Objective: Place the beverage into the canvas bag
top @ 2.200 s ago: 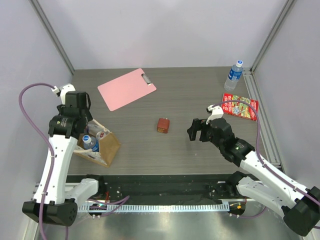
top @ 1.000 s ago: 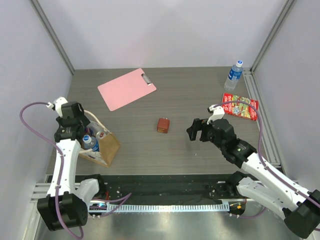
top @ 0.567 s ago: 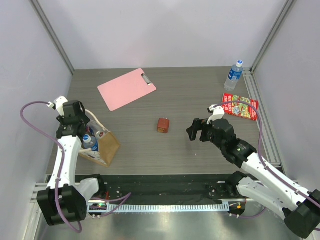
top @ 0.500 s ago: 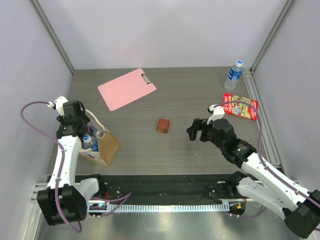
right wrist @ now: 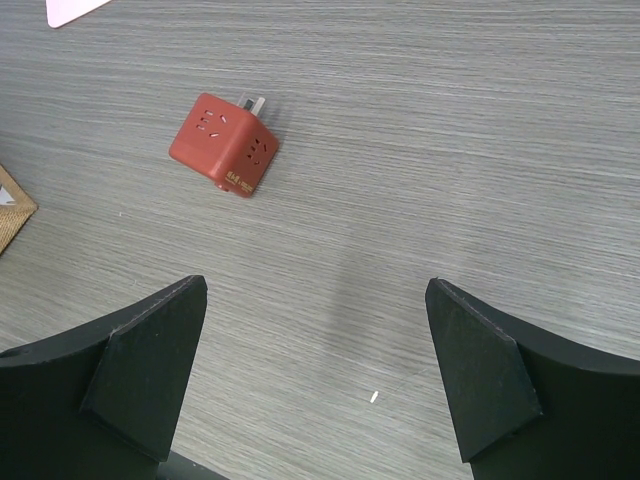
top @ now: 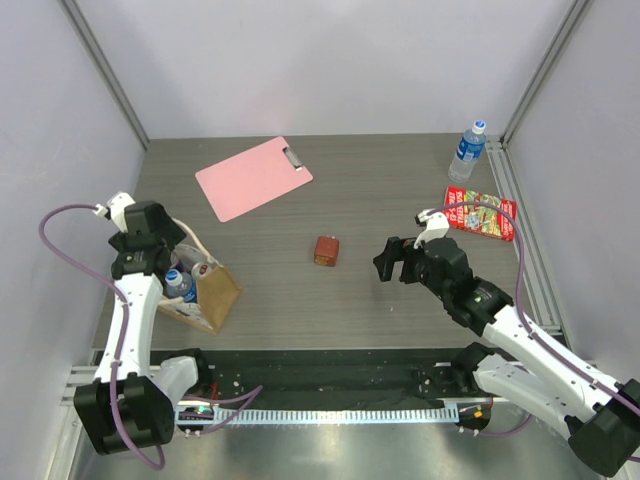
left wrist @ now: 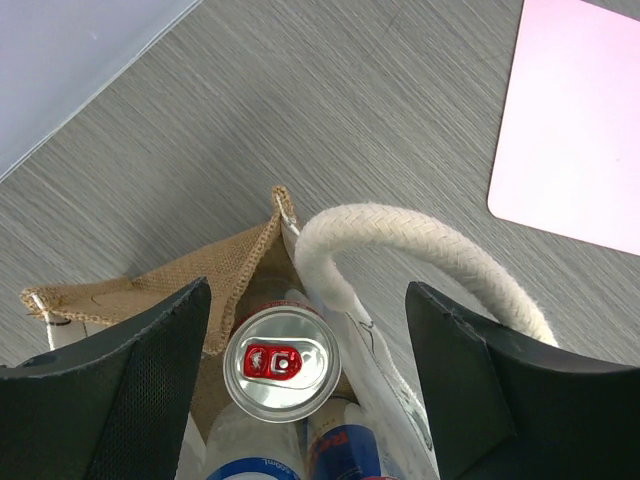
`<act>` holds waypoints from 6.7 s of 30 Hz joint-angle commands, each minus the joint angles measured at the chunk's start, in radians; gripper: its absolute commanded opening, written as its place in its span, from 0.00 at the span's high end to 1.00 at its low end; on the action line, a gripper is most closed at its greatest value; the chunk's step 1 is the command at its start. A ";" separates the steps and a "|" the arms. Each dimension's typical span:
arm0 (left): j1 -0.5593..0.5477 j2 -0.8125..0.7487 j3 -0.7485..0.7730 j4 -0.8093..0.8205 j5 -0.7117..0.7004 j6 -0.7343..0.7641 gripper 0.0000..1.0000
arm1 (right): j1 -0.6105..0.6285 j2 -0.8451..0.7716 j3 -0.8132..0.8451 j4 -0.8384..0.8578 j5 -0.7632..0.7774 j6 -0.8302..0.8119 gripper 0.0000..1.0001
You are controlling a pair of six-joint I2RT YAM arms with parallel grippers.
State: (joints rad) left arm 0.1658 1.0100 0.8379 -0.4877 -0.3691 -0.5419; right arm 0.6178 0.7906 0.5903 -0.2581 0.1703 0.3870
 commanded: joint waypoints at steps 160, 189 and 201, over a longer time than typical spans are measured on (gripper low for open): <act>-1.229 0.107 0.325 0.075 0.124 0.121 0.01 | -0.200 0.388 0.595 -0.211 0.037 -0.037 0.21; -1.315 0.680 0.544 0.149 0.072 0.247 0.16 | -0.434 0.183 0.398 -0.159 -0.081 -0.053 0.17; -1.315 0.619 0.555 0.114 -0.007 0.227 0.73 | -0.434 0.173 0.375 -0.144 -0.098 -0.059 0.17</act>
State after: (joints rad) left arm -1.1454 1.7020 1.3460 -0.3927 -0.3031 -0.3107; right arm 0.1875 0.9878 0.9703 -0.4534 0.0917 0.3424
